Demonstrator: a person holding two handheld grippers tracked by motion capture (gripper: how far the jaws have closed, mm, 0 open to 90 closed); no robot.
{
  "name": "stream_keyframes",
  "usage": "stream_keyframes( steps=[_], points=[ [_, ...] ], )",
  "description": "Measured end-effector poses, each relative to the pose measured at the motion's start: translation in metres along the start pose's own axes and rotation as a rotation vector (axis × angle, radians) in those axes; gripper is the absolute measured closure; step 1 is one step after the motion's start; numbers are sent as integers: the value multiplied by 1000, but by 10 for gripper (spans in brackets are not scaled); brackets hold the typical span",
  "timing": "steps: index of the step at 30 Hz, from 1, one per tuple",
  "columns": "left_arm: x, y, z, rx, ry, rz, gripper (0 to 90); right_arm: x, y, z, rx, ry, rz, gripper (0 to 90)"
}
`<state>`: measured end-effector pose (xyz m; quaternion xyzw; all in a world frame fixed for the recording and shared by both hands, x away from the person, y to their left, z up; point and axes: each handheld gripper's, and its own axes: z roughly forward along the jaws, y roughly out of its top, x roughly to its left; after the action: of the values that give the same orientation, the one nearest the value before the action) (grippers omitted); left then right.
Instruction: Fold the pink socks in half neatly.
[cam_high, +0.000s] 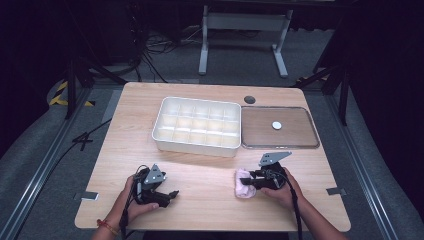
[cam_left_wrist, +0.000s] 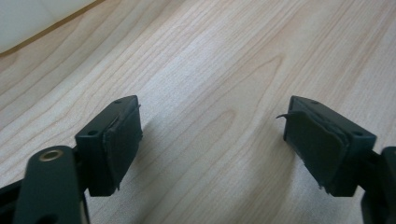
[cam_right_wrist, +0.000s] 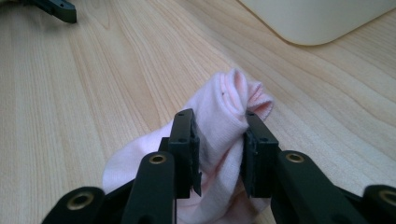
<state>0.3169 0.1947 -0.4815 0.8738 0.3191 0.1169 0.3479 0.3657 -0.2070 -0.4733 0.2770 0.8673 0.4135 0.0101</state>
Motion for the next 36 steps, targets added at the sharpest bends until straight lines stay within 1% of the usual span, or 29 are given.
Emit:
stream_keyframes(
  steps=[1,2,5,6,9,10,15,17,19,20,23,25,27,33,34,36],
  points=[
    [-1,-1,0,-9,11,-7,171,1,0,0,-4,-7,-12,705],
    [-1,-1,0,-9,11,-7,162,1,0,0,-4,-7,-12,705],
    [0,-2,0,-8,24,-1,155,5,1,-3,-1,-21,-42,717],
    [0,-2,0,-8,24,-2,153,5,1,-3,-5,-27,-52,719],
    [0,-2,0,-8,21,-8,150,8,2,-6,-15,-24,-65,724],
    [0,-2,0,-8,21,-5,150,8,2,-7,-18,-25,-69,724],
    [0,-2,0,-8,17,-12,144,9,4,-16,-48,-58,-101,726],
    [0,-2,1,-9,15,-12,144,9,5,-20,-60,-67,-100,726],
    [0,-2,1,-9,15,-12,143,8,6,-23,-71,-86,-112,726],
    [0,-2,1,-8,15,-11,143,9,7,-24,-72,-88,-106,726],
    [0,-2,1,-9,15,-12,143,9,8,-31,-90,-110,-122,726],
    [0,-2,1,-8,15,-11,143,9,8,-33,-94,-116,-124,726],
    [0,-2,1,-8,15,-11,143,8,8,-37,-108,-130,-129,726],
    [0,-2,0,-8,18,-11,143,3,8,-51,-151,-164,-110,725],
    [0,-2,0,-6,20,-6,143,3,8,-53,-153,-171,-109,725],
    [0,-2,0,-9,16,-11,143,3,9,-57,-159,-188,-114,725]
  ],
)
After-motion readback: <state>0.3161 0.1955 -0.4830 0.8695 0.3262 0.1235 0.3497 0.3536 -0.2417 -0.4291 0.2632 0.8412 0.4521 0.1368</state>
